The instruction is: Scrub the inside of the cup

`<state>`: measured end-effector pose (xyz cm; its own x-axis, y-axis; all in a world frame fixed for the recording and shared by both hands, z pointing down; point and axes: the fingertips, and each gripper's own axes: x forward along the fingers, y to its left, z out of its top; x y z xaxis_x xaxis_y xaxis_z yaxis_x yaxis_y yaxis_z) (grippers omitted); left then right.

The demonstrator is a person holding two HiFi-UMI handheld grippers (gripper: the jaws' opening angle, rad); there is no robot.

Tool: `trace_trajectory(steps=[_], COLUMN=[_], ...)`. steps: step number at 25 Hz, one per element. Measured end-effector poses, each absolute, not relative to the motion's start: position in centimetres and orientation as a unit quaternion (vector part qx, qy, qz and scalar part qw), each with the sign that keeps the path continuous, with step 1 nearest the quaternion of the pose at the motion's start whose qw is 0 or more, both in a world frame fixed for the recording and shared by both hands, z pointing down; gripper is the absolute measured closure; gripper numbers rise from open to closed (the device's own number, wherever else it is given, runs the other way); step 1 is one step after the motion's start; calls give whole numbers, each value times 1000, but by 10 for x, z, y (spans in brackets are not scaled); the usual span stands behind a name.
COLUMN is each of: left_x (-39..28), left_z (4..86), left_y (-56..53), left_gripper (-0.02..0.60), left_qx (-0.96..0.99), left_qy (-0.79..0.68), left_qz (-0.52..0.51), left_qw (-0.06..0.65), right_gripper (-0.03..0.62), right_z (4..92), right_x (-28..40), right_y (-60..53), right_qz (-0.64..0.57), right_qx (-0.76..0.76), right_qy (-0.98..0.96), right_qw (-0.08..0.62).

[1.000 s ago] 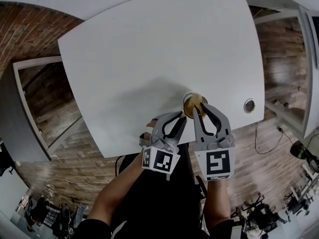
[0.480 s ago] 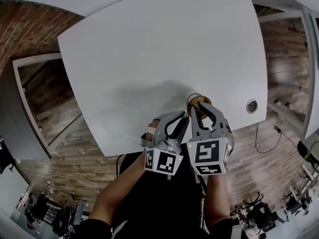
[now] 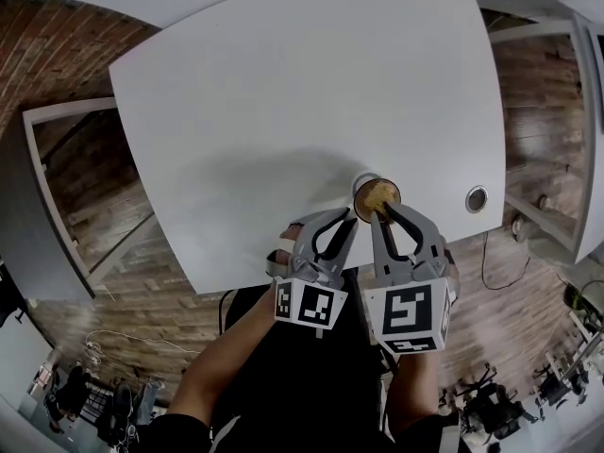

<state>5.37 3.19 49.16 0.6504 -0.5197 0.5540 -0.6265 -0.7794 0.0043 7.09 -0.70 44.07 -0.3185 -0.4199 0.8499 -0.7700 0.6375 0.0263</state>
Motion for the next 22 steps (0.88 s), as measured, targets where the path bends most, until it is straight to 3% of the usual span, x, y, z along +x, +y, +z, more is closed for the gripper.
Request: trace_trajectory(steps=[7, 16, 22], left_x=[54, 54, 53], left_z=[491, 491, 492], left_y=[31, 31, 31], left_gripper=[518, 517, 517], left_qx=[903, 903, 901], left_qy=[-316, -316, -320], left_qz=[271, 275, 274], left_qw=[103, 100, 99], right_gripper=[560, 562, 562], right_z=[453, 490, 492], right_x=[73, 68, 67], right_y=[-8, -5, -7], right_qz=[215, 197, 214], right_qx=[381, 358, 350], right_qy=[-781, -746, -744], right_qw=[444, 526, 527])
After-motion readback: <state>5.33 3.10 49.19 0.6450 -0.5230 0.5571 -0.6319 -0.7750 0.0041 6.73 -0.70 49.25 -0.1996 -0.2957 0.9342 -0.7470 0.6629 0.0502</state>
